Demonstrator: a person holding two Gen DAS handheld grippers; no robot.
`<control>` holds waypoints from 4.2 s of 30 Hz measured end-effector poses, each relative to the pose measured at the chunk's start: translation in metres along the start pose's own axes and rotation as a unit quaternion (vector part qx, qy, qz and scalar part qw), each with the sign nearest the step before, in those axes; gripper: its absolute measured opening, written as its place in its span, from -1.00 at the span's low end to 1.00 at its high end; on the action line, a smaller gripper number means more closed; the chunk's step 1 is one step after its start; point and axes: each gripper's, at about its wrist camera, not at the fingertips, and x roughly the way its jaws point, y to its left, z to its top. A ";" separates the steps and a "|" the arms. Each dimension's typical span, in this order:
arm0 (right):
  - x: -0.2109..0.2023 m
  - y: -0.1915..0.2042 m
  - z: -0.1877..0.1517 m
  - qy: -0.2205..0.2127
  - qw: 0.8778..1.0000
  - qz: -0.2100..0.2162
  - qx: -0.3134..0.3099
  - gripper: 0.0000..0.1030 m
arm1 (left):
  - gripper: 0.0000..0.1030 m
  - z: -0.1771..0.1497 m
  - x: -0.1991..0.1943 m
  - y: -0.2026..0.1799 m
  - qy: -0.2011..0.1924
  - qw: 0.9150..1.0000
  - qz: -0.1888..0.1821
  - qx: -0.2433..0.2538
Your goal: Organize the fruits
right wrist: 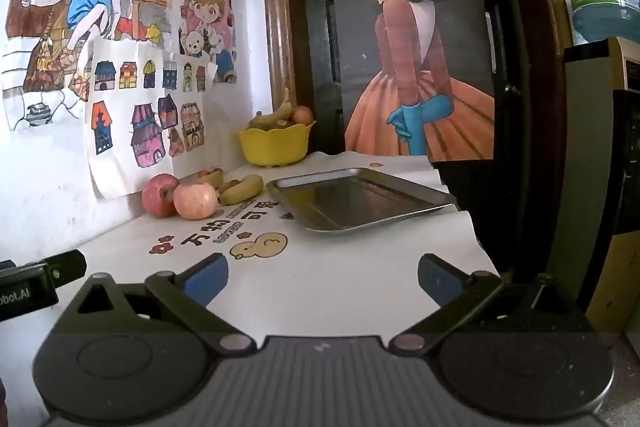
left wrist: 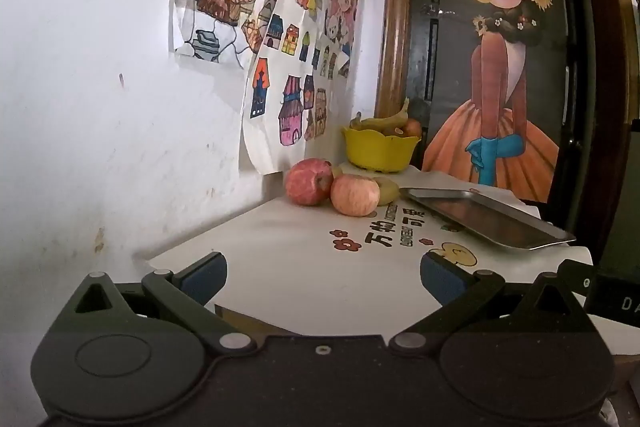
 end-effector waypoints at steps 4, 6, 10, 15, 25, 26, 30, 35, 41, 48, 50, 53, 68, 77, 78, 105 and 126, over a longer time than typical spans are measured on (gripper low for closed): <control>0.001 0.000 0.001 0.003 1.000 0.001 0.000 1.00 | 0.99 0.000 -0.001 0.001 0.001 1.000 0.003 0.003; 0.001 0.000 0.001 0.004 1.000 0.002 0.001 1.00 | 0.99 -0.002 -0.001 0.002 0.001 1.000 0.005 0.003; 0.006 0.004 -0.002 0.006 1.000 0.004 0.002 1.00 | 0.99 -0.002 0.000 0.003 0.003 1.000 0.005 0.005; 0.006 0.005 -0.002 0.007 1.000 0.003 0.003 1.00 | 0.99 -0.002 0.001 0.000 0.005 1.000 0.006 0.006; 0.006 0.001 0.000 0.012 1.000 0.005 0.005 1.00 | 0.99 -0.004 0.001 -0.002 0.008 1.000 0.007 0.007; 0.006 0.001 0.001 0.013 1.000 0.005 0.005 1.00 | 0.99 -0.004 0.001 -0.002 0.008 1.000 0.007 0.008; 0.007 0.002 0.000 0.013 1.000 0.004 0.005 1.00 | 0.99 -0.004 0.001 -0.002 0.008 1.000 0.007 0.008; 0.008 0.004 -0.004 0.015 1.000 0.004 0.005 1.00 | 0.99 -0.004 0.001 -0.002 0.009 1.000 0.007 0.008; 0.008 0.003 -0.003 0.016 1.000 0.004 0.007 1.00 | 0.99 -0.004 0.002 -0.002 0.010 1.000 0.007 0.008; 0.009 0.004 -0.004 0.017 1.000 0.005 0.007 1.00 | 0.99 -0.003 0.002 -0.001 0.011 1.000 0.007 0.008; 0.009 0.003 -0.003 0.019 1.000 0.005 0.007 1.00 | 0.99 -0.004 0.002 -0.001 0.012 1.000 0.006 0.008; 0.009 0.004 -0.004 0.020 1.000 0.005 0.009 1.00 | 0.99 -0.006 0.003 -0.001 0.013 1.000 0.006 0.006; 0.020 0.009 0.026 0.030 0.999 0.013 0.004 1.00 | 0.99 0.031 0.015 0.001 0.035 0.999 0.004 0.007; 0.070 0.000 0.064 0.054 0.989 0.135 -0.017 1.00 | 0.99 0.065 0.082 0.014 0.062 0.998 0.003 0.013; 0.080 -0.001 0.071 0.059 0.987 0.151 -0.021 1.00 | 0.99 0.069 0.092 0.014 0.062 0.998 0.003 0.015; 0.262 0.103 0.082 0.136 0.929 0.273 -0.208 0.99 | 0.94 0.108 0.261 0.012 0.159 0.982 0.048 -0.089; 0.307 0.133 0.080 0.143 0.927 0.284 -0.201 0.43 | 0.43 0.102 0.293 0.028 0.185 0.965 0.054 -0.176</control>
